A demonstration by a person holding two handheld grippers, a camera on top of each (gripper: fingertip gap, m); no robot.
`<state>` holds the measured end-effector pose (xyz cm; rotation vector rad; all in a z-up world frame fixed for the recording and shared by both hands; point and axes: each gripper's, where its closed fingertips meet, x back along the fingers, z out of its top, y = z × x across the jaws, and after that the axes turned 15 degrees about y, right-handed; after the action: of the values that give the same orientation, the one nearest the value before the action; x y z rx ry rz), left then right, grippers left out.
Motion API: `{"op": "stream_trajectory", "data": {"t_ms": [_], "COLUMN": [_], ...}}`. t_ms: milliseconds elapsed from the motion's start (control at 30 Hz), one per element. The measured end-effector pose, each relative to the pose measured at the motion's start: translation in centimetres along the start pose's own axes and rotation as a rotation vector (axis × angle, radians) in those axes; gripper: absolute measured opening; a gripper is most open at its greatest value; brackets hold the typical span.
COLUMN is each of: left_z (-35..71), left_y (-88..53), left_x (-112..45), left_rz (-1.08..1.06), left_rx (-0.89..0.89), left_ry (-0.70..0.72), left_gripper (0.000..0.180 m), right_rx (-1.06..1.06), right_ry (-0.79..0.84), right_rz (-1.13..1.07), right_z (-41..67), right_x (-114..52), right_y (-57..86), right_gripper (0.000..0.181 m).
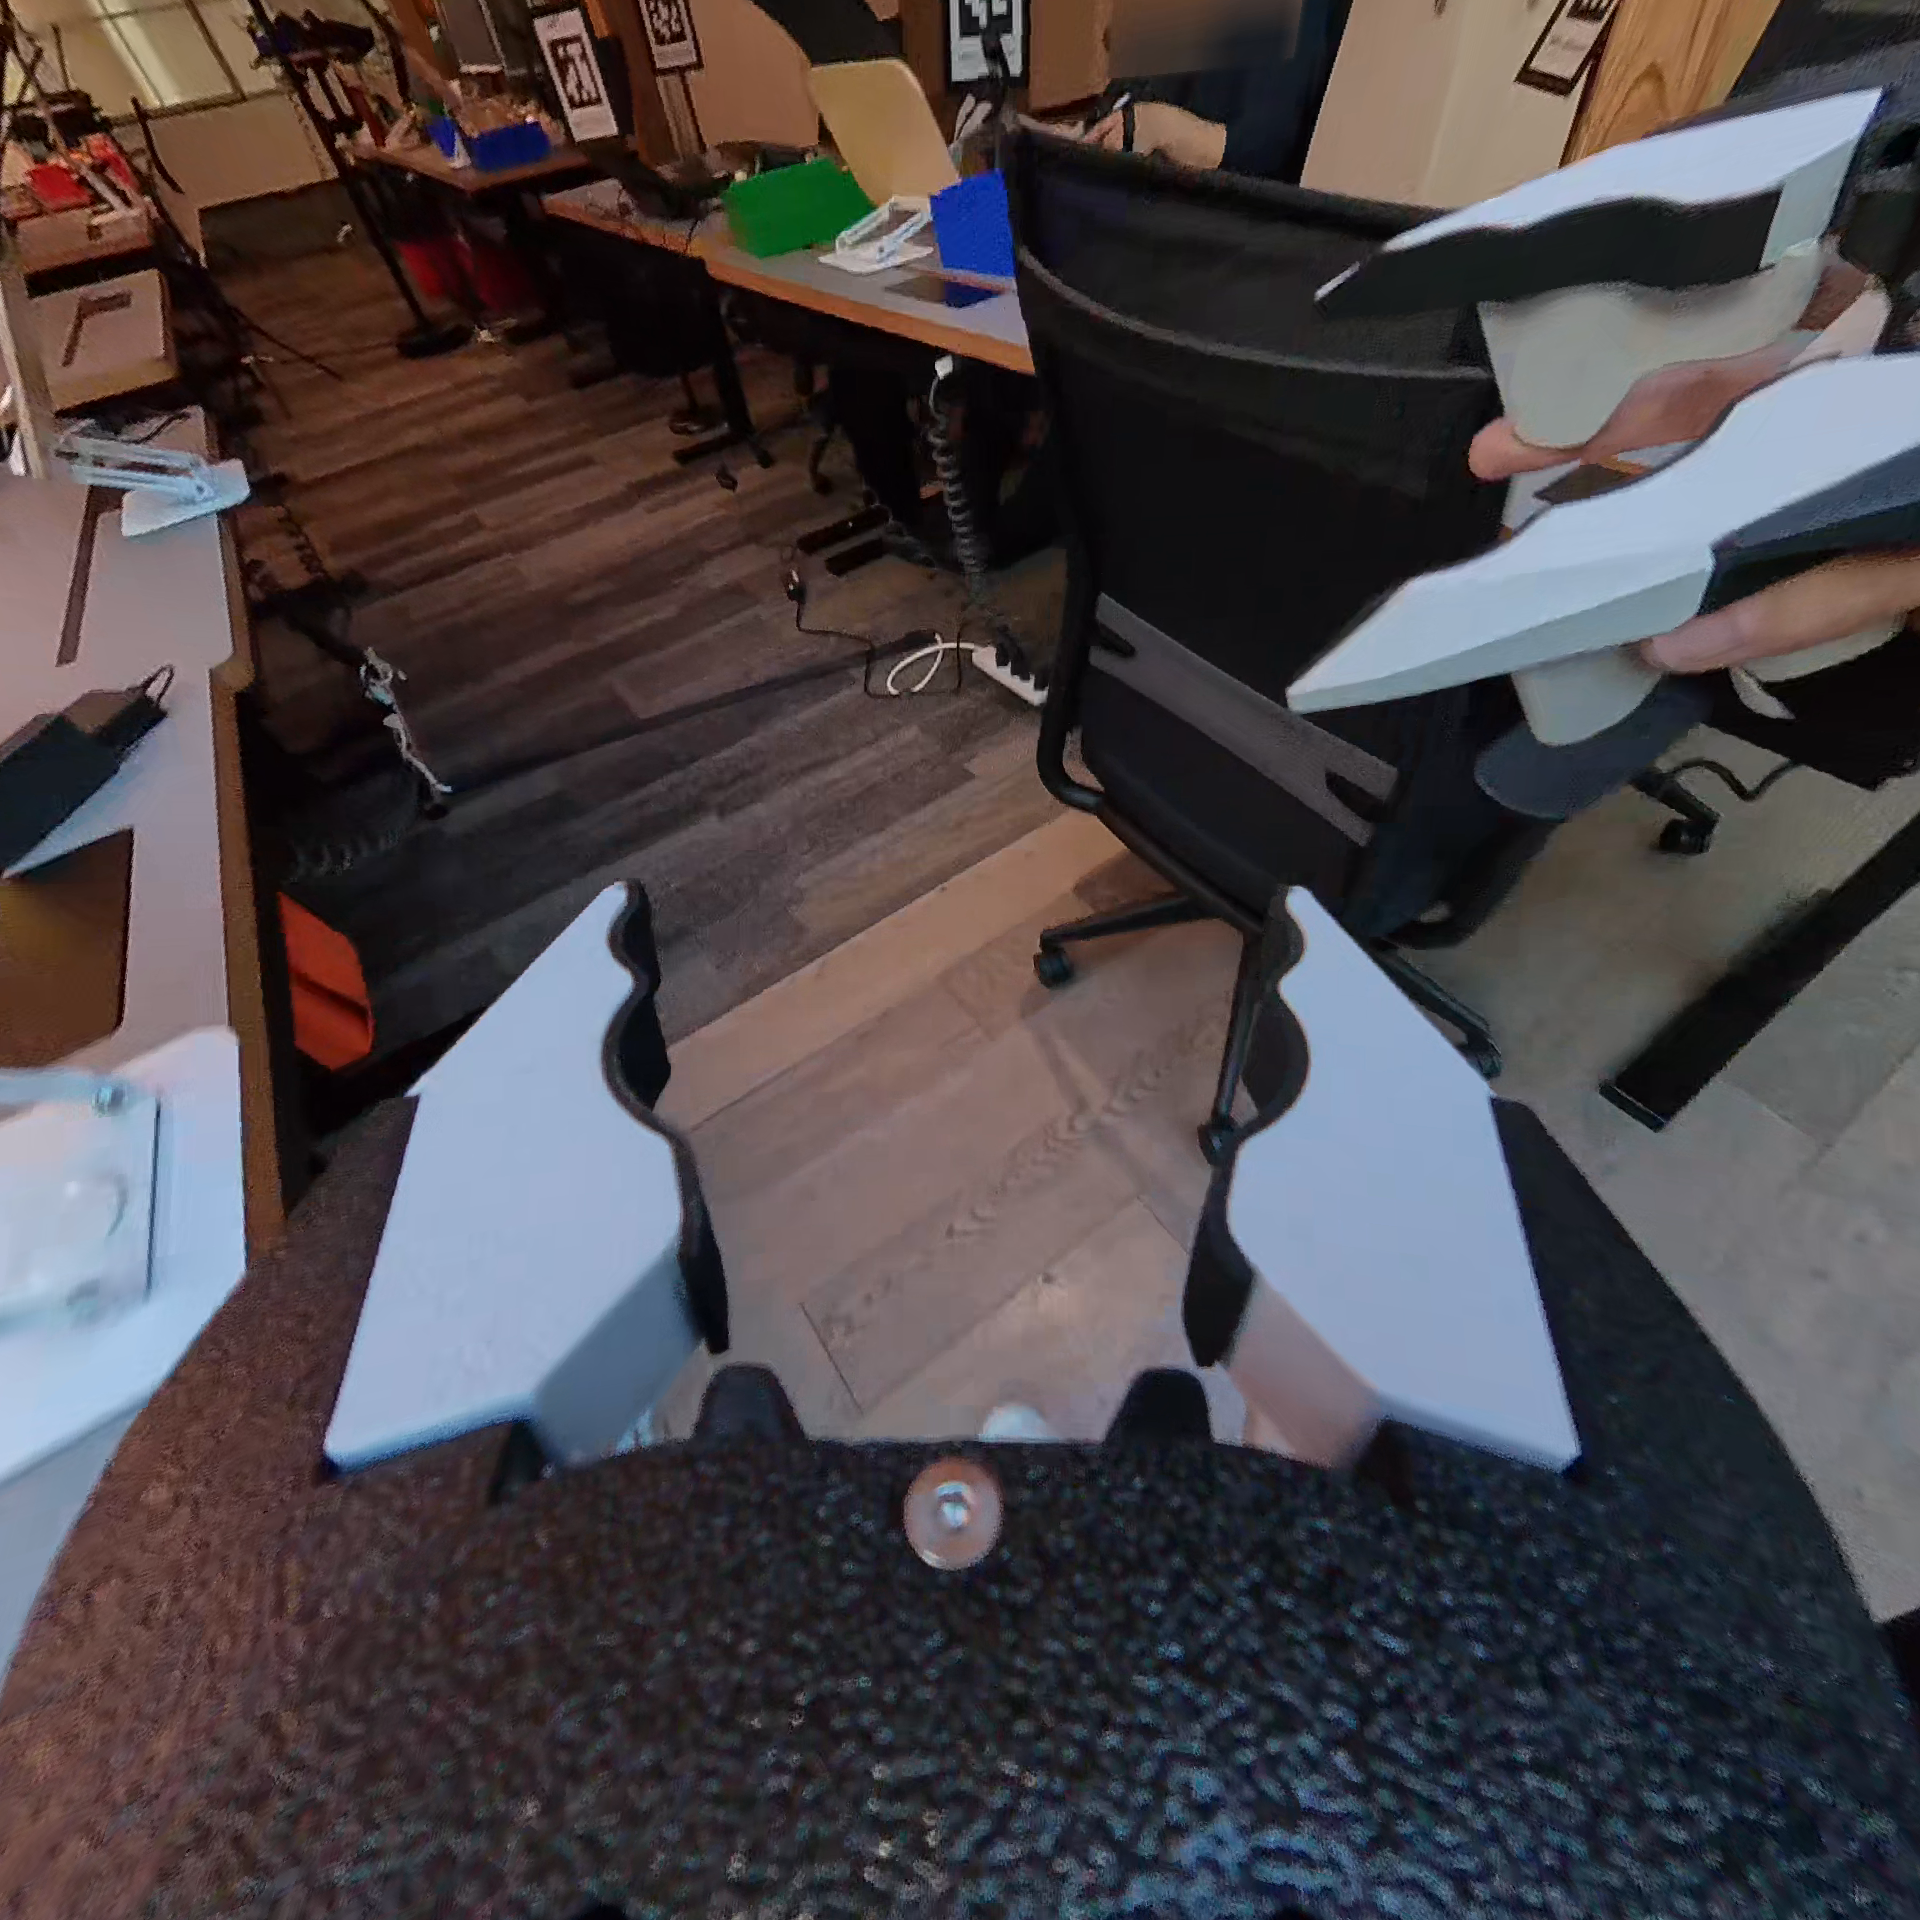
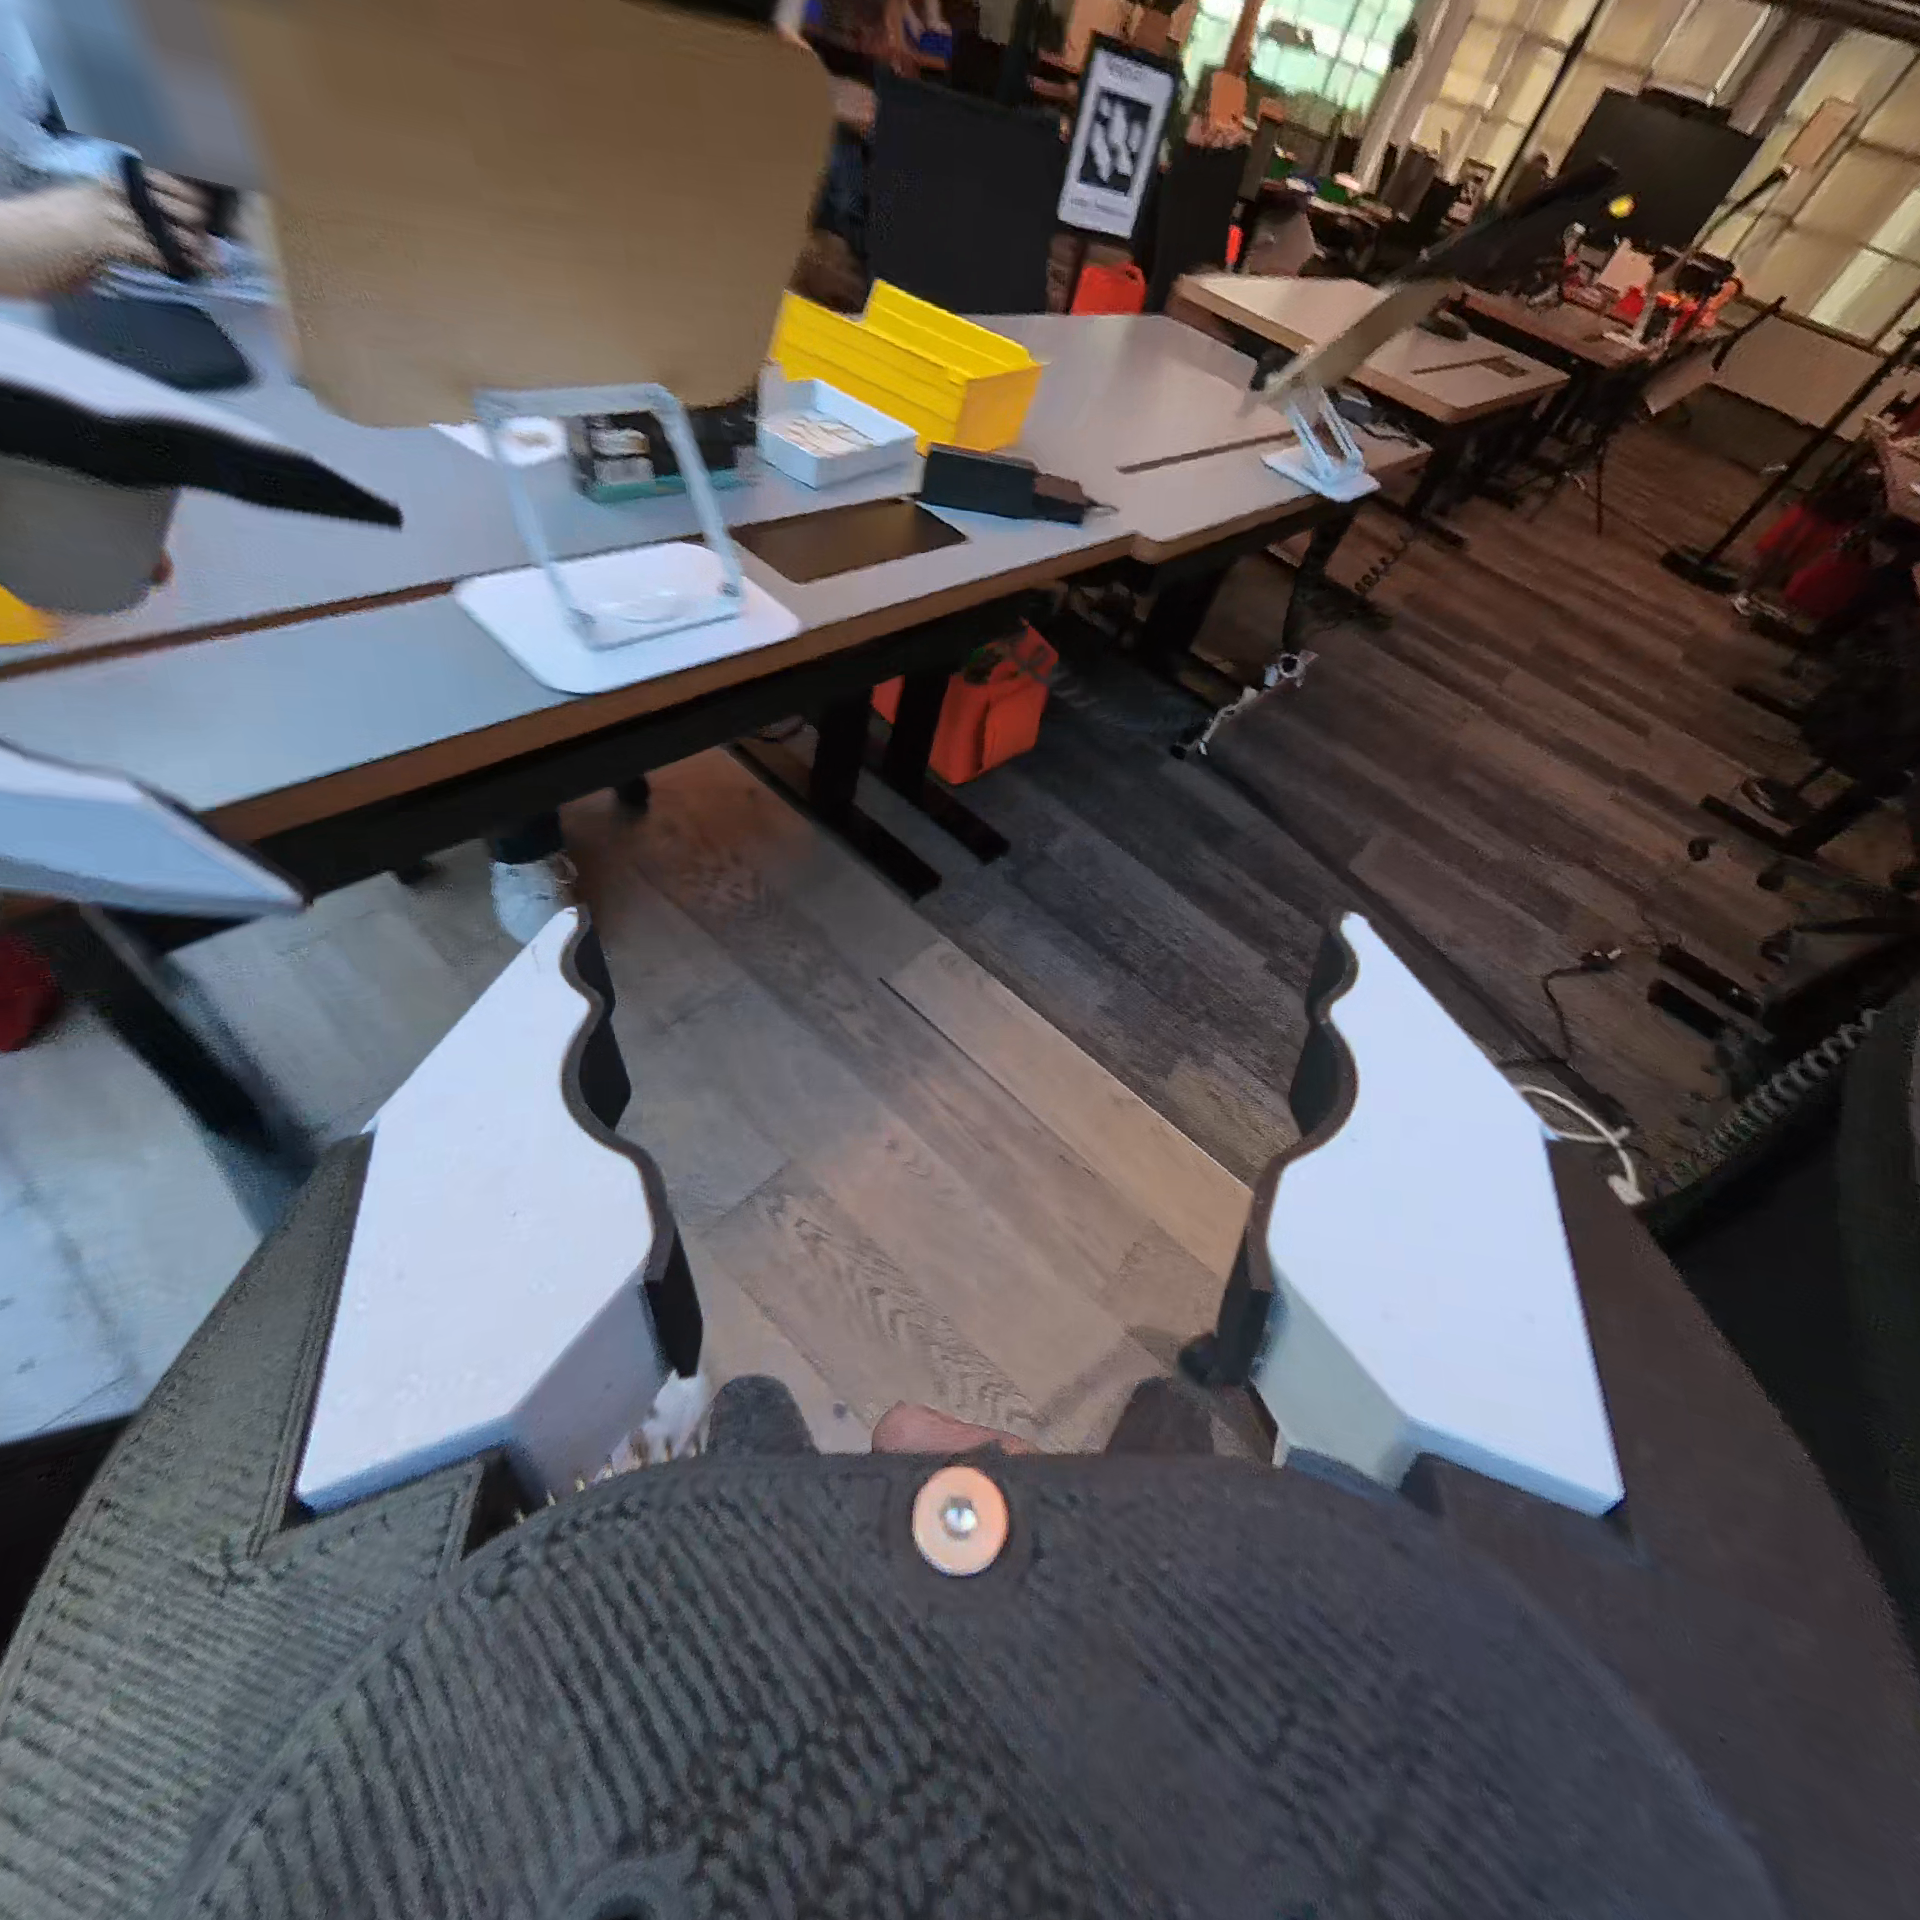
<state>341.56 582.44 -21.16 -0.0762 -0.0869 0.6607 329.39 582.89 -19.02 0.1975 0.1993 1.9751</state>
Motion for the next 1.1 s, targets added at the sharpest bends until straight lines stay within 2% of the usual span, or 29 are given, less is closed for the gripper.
{"op": "stream_trajectory", "data": {"t_ms": [100, 233, 467, 633, 800, 1000, 1100], "left_z": [1.6, 3.4, 1.2, 0.1, 3.3, 2.5, 1.9], "left_y": [-6.9, -13.9, -25.5, -36.4, -48.1, -61.5, -68.8], "left_x": [-11.3, -25.1, -49.2, -66.1, -81.6, -100.8, -112.2], "left_rz": [-0.077, -0.161, -0.234, -0.202, -0.141, -0.076, -0.089], "left_rx": [0.070, 0.043, 0.075, 0.024, 0.091, 0.041, -0.041], "left_ry": [0.023, -0.003, 0.004, -0.031, -0.029, 0.007, 0.033], "left_gripper": [0.111, 0.110, 0.103, 0.095, 0.089, 0.085, 0.084], "right_rx": [-0.017, -0.057, -0.124, -0.114, -0.076, -0.060, -0.016], "right_ry": [-0.077, -0.134, -0.111, -0.047, -0.057, -0.035, -0.020], "right_rz": [-0.057, -0.160, -0.315, -0.250, -0.209, -0.134, -0.114], "right_z": [-2.5, -5.1, -12.1, -15.1, -13.3, -14.4, -15.6], "right_x": [-7.8, -15.1, -31.6, -48.9, -64.5, -81.9, -91.3], "right_y": [8.1, 18.9, 38.9, 54.7, 68.9, 81.1, 88.2], "right_gripper": [0.131, 0.127, 0.124, 0.121, 0.121, 0.117, 0.121]}}
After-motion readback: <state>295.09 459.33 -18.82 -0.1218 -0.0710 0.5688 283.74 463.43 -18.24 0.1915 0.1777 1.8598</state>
